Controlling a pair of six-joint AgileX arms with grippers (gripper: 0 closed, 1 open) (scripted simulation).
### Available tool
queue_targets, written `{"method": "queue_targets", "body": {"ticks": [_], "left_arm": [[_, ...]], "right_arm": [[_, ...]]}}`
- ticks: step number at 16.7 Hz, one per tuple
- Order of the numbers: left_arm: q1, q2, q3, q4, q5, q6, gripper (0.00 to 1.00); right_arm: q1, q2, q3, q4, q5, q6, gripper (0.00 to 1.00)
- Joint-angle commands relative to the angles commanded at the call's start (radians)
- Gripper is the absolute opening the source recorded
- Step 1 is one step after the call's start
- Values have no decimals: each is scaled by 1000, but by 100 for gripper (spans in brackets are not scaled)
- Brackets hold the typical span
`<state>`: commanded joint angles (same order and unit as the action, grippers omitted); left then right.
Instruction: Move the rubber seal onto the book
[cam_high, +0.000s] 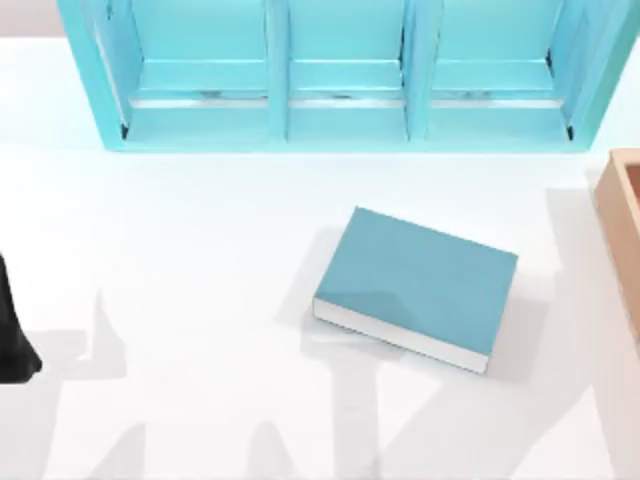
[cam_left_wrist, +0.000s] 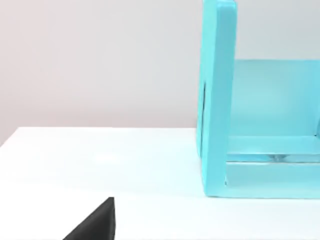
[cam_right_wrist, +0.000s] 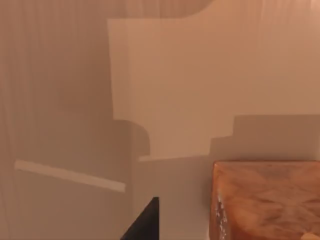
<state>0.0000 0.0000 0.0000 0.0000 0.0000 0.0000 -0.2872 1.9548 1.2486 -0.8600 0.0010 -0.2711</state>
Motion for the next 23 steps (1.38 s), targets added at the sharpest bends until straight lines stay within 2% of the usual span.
{"method": "queue_targets", "body": {"ticks": [7,18,23], "left_arm": [[0,0,0,0,0,0,100],[0,0,0,0,0,0,100],[0,0,0,0,0,0,100]], "right_arm": [[0,0,0,0,0,0,2],[3,-6,10,-2,1,5,0],[44,-87,185,-57,6,62,0]]}}
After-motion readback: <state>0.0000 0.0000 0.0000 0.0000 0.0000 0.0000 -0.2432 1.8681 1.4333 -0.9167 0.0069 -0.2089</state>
